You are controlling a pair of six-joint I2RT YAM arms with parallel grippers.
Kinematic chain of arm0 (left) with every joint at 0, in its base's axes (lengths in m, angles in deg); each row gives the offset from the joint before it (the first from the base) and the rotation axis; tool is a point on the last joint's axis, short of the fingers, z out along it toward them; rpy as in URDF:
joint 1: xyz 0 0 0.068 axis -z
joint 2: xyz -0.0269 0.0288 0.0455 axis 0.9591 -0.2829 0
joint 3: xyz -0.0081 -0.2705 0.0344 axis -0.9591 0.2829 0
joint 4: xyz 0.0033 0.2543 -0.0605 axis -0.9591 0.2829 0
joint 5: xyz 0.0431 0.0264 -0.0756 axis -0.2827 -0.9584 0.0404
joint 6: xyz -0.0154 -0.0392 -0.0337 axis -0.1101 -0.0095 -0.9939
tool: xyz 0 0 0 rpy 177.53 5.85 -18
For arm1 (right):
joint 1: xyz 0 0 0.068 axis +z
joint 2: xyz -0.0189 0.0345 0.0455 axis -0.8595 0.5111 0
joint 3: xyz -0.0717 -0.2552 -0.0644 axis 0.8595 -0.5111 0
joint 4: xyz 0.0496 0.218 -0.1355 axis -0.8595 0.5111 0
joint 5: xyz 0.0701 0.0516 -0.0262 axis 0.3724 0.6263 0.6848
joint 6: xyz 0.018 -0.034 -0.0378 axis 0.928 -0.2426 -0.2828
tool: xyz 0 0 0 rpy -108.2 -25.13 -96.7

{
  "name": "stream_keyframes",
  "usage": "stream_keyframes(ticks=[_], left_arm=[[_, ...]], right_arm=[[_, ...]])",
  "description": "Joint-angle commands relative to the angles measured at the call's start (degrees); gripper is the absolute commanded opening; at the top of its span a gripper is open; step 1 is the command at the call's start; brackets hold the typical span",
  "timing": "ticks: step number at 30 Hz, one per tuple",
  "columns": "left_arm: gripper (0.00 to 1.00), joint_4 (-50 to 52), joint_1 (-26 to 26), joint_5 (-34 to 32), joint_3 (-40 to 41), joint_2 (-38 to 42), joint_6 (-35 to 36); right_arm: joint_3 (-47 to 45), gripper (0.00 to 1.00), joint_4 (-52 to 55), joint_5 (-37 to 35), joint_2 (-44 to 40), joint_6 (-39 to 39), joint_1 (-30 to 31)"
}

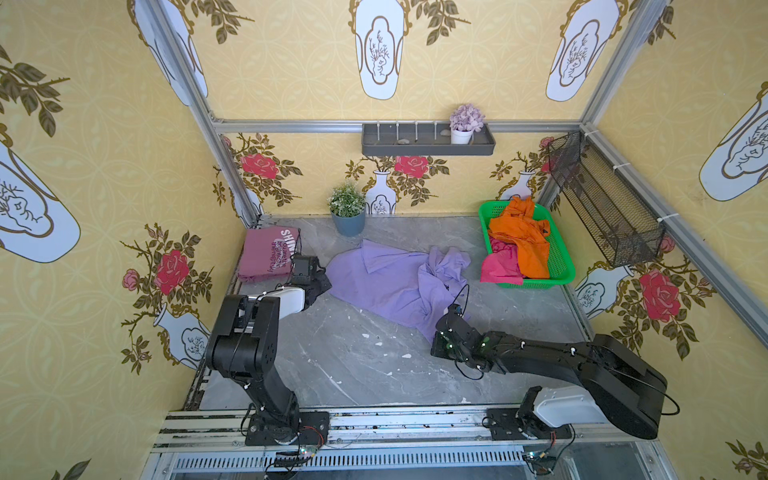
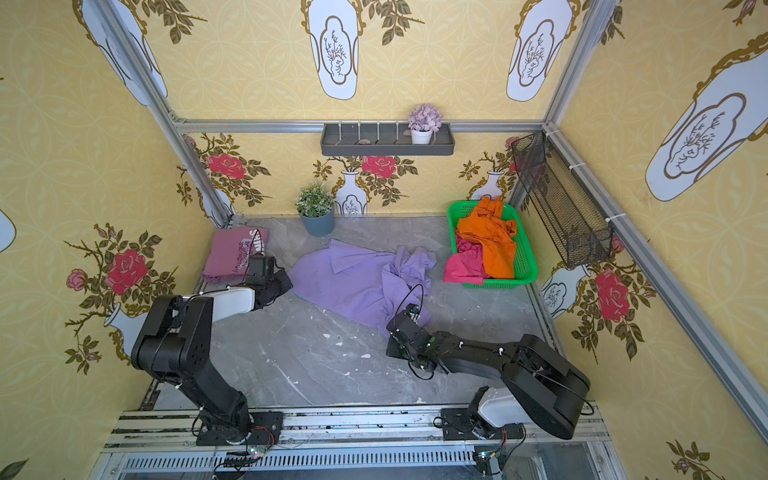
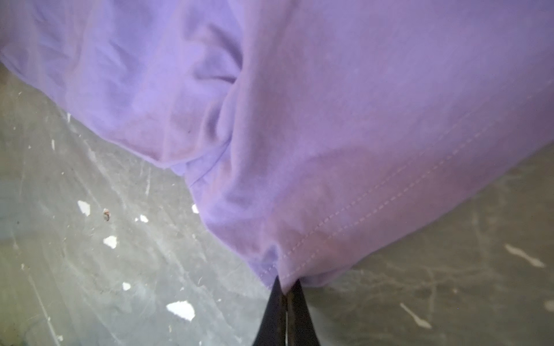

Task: Fold and stack t-shirts
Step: Flatten out the T-shirt at the center of the board.

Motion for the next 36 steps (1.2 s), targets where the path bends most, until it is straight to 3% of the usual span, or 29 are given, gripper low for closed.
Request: stream_keyframes(ticks=[1, 5, 8, 9, 10, 11, 13, 16, 18, 22, 25, 27, 31, 36], left_arm=[[0.00, 1.3, -0.8, -2.3, 1.1, 2.6, 0.5], [0.00, 1.3, -1.3, -2.6, 1.8, 3.8, 0.5], [0.00, 0.3, -1.3, -1.6, 1.9, 2.9, 0.1], [0.00, 0.2, -1.3, -1.4, 1.8, 2.6, 0.1], [0.00, 0.3, -1.4, -1.4, 1.6, 2.3, 0.1], [0.00, 0.4, -1.5, -1.5, 1.5, 2.1, 0.2], [0.00, 0.7, -1.6, -1.7, 1.2, 2.2, 0.6], [0.00, 0.7, -2.2, -1.7, 1.4, 2.7, 0.7], [0.00, 0.8, -2.4, -1.8, 1.5, 2.8, 0.6], [0.02, 0.6, -2.3, -0.7, 1.8, 2.5, 0.6], [0.34, 0.3, -2.3, -0.9, 2.3, 2.9, 0.6], [0.45, 0.0, -2.2, -1.0, 2.7, 3.4, 0.6], [0.45, -0.1, -2.2, -0.9, 2.3, 3.7, 0.5], [0.45, 0.4, -2.2, -0.8, 2.2, 4.2, 0.5]], right_arm=[[1.7, 0.00, 5.5, -2.1, -4.3, 0.3, 1.3], [4.0, 0.00, 12.5, -1.8, -9.4, 5.7, 7.2], [5.6, 0.00, 14.7, -1.2, -7.4, 10.2, 12.3], [6.1, 0.13, 14.6, -0.6, -6.1, 11.6, 13.7], [6.9, 0.37, 14.2, -0.1, -3.9, 12.9, 15.5], [8.1, 0.54, 13.8, 0.7, -1.4, 13.6, 16.9], [11.8, 0.64, 15.7, 0.8, 2.5, 13.3, 19.1], [18.8, 0.71, 28.4, -7.4, 1.5, 11.4, 19.9], [18.5, 0.71, 34.7, -11.3, -4.1, 9.4, 15.6], [9.8, 0.71, 34.1, -7.8, -14.6, 2.4, 1.8], [5.9, 0.71, 34.6, -7.3, -17.3, -0.1, -5.1], [2.8, 0.70, 31.0, -5.3, -18.7, -1.7, -8.4], [0.4, 0.70, 24.2, -2.9, -18.7, -3.3, -10.9], [-2.8, 0.66, 12.8, 0.7, -12.6, -3.2, -12.2]])
